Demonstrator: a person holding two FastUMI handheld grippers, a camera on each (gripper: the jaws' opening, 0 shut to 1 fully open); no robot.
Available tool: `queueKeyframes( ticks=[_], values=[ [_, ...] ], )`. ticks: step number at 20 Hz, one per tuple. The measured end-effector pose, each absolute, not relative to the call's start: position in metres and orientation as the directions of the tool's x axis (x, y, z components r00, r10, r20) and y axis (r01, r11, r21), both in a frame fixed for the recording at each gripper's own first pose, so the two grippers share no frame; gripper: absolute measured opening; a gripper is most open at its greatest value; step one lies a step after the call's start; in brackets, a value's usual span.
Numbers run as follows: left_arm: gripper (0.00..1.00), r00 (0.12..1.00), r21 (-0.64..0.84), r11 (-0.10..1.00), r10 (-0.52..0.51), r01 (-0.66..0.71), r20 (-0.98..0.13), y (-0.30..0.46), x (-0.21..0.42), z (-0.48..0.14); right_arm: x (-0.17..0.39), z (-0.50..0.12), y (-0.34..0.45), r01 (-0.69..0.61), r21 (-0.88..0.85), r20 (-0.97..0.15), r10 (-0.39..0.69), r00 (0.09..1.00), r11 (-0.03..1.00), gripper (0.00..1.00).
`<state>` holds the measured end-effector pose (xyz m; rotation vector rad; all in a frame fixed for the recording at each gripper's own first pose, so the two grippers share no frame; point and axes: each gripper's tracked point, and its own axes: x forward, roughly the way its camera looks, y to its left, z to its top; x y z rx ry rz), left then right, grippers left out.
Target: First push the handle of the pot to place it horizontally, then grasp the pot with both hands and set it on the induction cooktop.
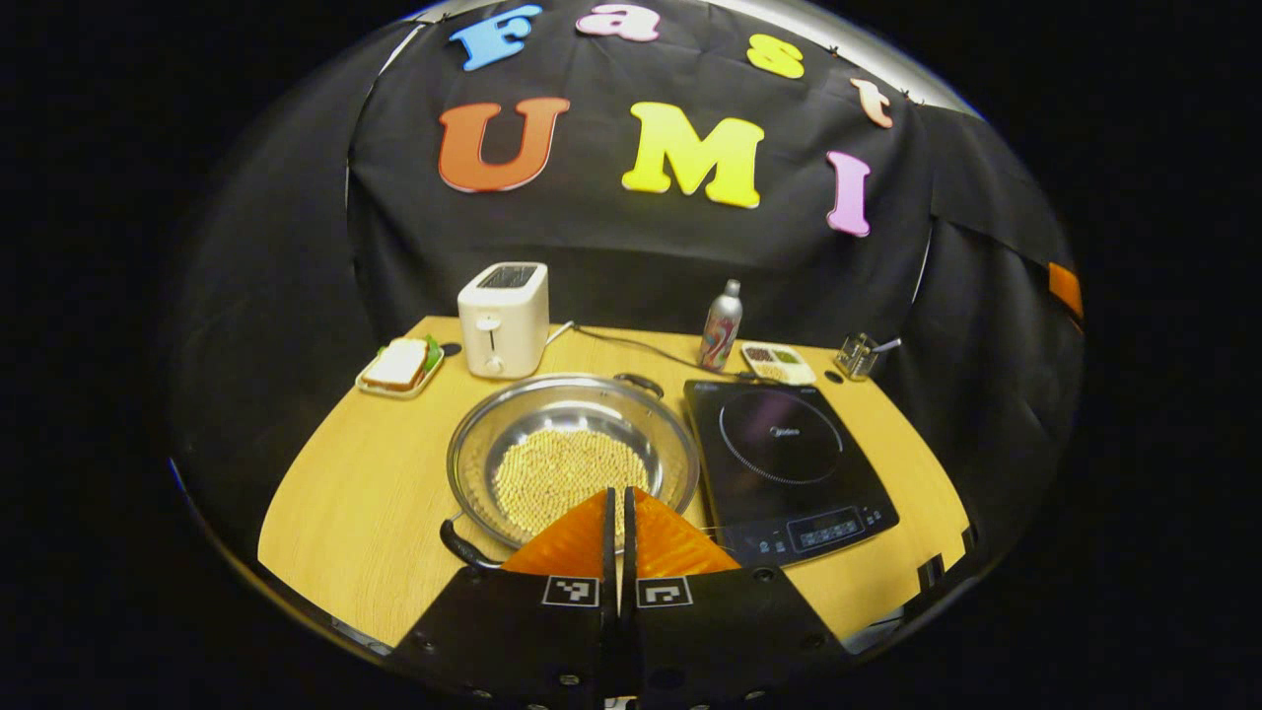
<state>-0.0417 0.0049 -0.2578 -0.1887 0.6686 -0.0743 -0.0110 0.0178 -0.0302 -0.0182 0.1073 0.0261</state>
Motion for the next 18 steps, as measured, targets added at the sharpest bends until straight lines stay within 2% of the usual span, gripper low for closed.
queueKeyframes(
  ticks=[8,9,10,14,15,16,17,18],
  values=[
    [0.0,0.651,-0.116,0.993,-0.095,0.01,-0.753,0.015,-0.056,-0.333,-0.016,-0.04,0.01,-0.007,0.01,-0.139,0.008,0.99,1.0,0.97],
    [0.1,0.633,-0.109,0.994,-0.089,0.007,-0.769,0.017,-0.056,-0.341,-0.017,-0.04,0.007,-0.001,0.005,-0.14,0.002,0.99,1.0,0.97],
    [0.0,0.619,-0.103,0.995,-0.085,0.007,-0.781,0.019,-0.055,-0.346,-0.018,-0.038,0.006,0.003,-0.01,-0.133,-0.004,0.991,1.0,0.96],
    [0.0,0.581,-0.062,0.998,-0.051,0.002,-0.812,0.03,-0.052,-0.36,-0.02,-0.039,0.011,-0.01,-0.025,-0.142,0.006,0.99,1.0,0.97],
    [0.1,0.577,-0.062,0.998,-0.048,-0.003,-0.815,0.031,-0.051,-0.362,-0.019,-0.04,0.011,-0.009,-0.023,-0.143,0.005,0.99,1.0,0.97],
    [0.0,0.574,-0.056,0.998,-0.041,-0.01,-0.818,0.033,-0.051,-0.363,-0.019,-0.04,0.01,-0.006,-0.023,-0.146,0.003,0.989,1.0,0.97],
    [0.1,0.574,-0.051,0.999,-0.032,-0.017,-0.818,0.036,-0.051,-0.364,-0.02,-0.041,0.009,-0.005,-0.022,-0.147,0.002,0.989,1.0,0.97],
    [0.0,0.573,-0.045,0.999,-0.024,-0.022,-0.819,0.039,-0.05,-0.365,-0.022,-0.043,0.008,-0.005,-0.024,-0.153,0.001,0.988,1.0,0.97]
  ],
)
